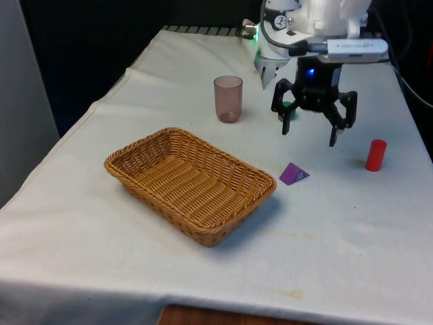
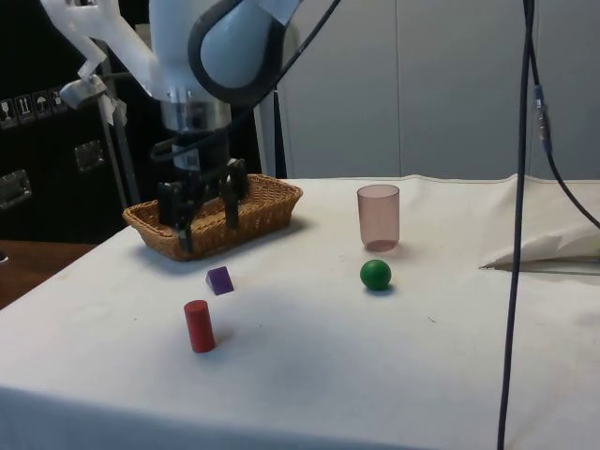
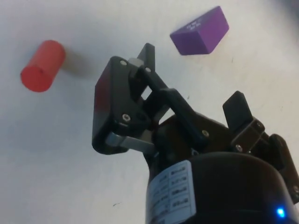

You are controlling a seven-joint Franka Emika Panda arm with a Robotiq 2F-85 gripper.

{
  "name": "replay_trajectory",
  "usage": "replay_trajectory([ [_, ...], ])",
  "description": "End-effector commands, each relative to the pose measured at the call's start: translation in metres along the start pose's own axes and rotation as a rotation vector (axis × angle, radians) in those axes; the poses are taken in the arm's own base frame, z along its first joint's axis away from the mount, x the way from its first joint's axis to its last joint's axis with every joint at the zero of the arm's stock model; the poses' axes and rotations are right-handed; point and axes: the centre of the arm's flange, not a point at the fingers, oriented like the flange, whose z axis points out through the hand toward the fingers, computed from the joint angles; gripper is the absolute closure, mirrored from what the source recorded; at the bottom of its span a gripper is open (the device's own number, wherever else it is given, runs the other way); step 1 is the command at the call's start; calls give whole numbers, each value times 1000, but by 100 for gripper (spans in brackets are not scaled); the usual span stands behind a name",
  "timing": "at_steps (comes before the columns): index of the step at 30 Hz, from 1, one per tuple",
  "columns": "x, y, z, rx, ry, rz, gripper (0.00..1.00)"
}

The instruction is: Pick up the triangular block and place it into the basket.

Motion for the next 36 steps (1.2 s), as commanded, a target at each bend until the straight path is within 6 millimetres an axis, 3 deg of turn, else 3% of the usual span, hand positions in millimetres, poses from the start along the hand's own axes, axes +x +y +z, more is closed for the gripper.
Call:
replay_trajectory([
  [1, 0, 1, 4, -10, 17, 12, 0],
  [36, -2, 1, 59, -73, 124, 145, 0],
])
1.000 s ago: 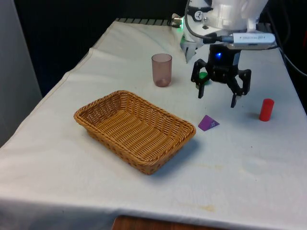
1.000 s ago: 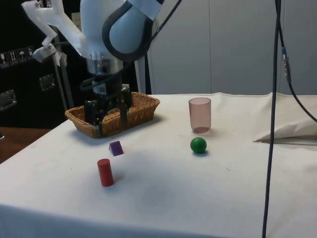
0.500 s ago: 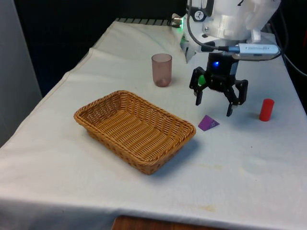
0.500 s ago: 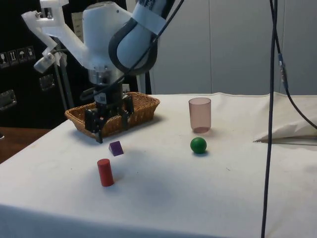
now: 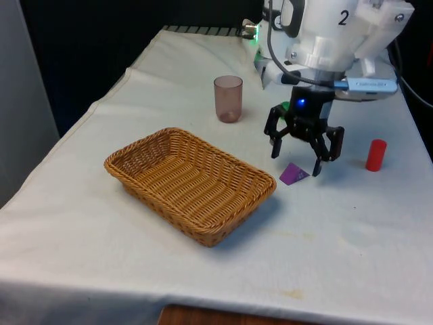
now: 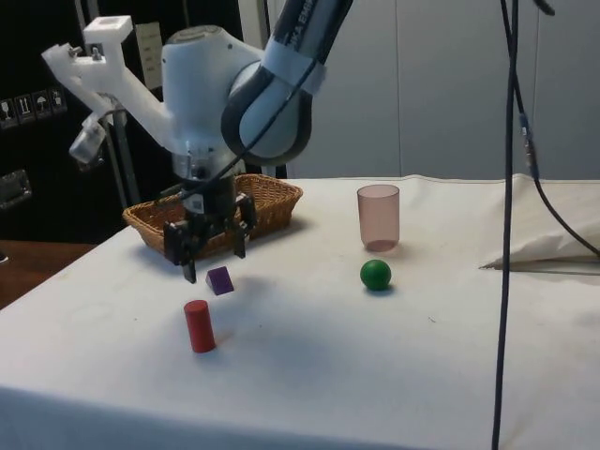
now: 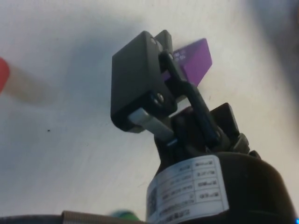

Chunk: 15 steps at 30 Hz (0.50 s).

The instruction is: Pick up the triangular block and place it into the basket.

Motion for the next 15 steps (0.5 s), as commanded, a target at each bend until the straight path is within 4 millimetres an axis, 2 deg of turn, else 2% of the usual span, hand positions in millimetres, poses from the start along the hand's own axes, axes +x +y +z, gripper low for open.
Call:
replay_trajectory([
  [1, 1, 0, 3, -5, 20, 8, 0],
  [6, 0, 1, 12, -10, 30, 19, 1],
  [7, 0, 0, 15, -12, 32, 21, 9],
  [11, 0, 0, 17, -14, 35, 27, 31],
  [13, -2, 0, 17, -11, 15, 22, 40],
  [14, -1, 0, 18, -15, 35, 27, 40],
  [15, -1, 0, 18, -15, 36, 28, 45],
])
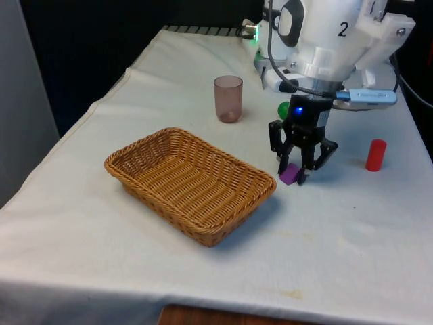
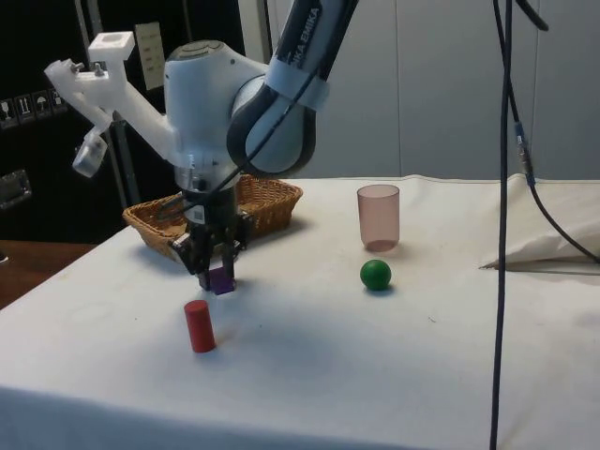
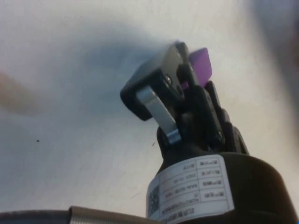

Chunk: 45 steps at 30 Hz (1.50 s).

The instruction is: Pick up the triangular block and place it into the basket.

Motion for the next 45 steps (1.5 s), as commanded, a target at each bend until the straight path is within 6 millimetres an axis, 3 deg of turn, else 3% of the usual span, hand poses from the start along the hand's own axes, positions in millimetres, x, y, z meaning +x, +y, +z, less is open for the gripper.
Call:
replay_trajectory([
  [1, 2, 0, 1, -3, 21, 6, 55],
  [3, 1, 0, 2, -4, 20, 7, 66],
  [4, 2, 0, 2, -5, 21, 8, 67],
  [9, 2, 1, 0, -4, 20, 9, 66],
  [23, 17, 4, -44, 19, 36, 23, 66],
  [33, 33, 10, -69, 26, 58, 42, 66],
  [34, 31, 8, -64, 26, 59, 41, 66],
  [36, 38, 12, -79, 27, 64, 48, 66],
  [45, 50, 20, -108, 29, 80, 56, 66],
])
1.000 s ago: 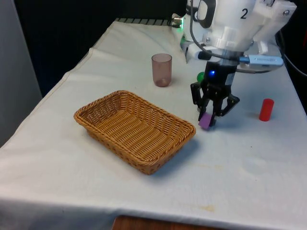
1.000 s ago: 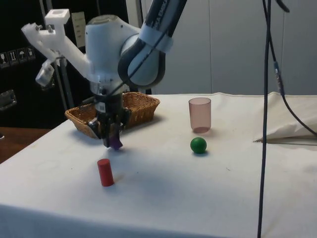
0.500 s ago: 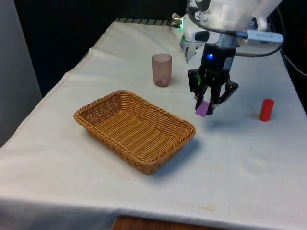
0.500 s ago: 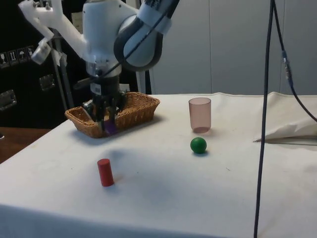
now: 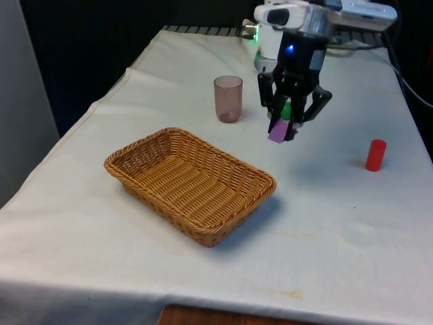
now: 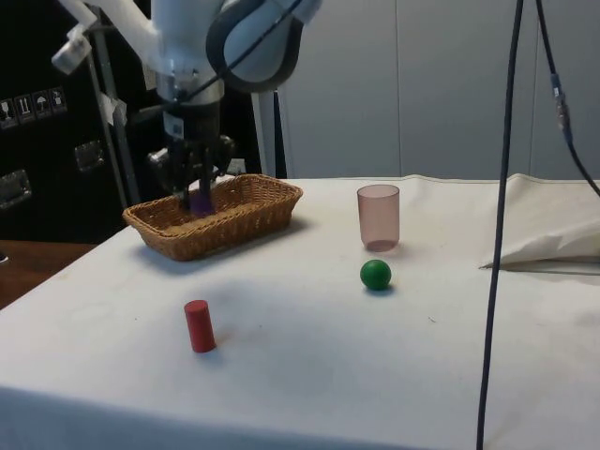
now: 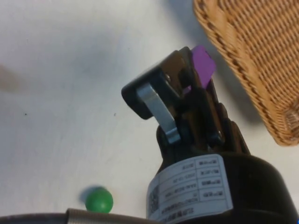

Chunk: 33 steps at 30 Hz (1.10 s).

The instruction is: Pick up the triangular block and place it into the basket.

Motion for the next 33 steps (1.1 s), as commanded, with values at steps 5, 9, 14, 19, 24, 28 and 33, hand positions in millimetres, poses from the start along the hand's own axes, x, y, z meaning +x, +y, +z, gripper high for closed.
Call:
replay_trajectory([
  [5, 9, 9, -16, -3, 6, -5, 66],
  [9, 18, 16, -24, -2, 19, -14, 66],
  [14, 28, 26, -33, -2, 36, -30, 66],
  [19, 35, 33, -35, -4, 46, -41, 66],
  [24, 51, 42, -28, -20, 59, -48, 66],
  [28, 57, 45, -22, -28, 68, -49, 66],
  [33, 69, 51, -7, -43, 85, -49, 66],
])
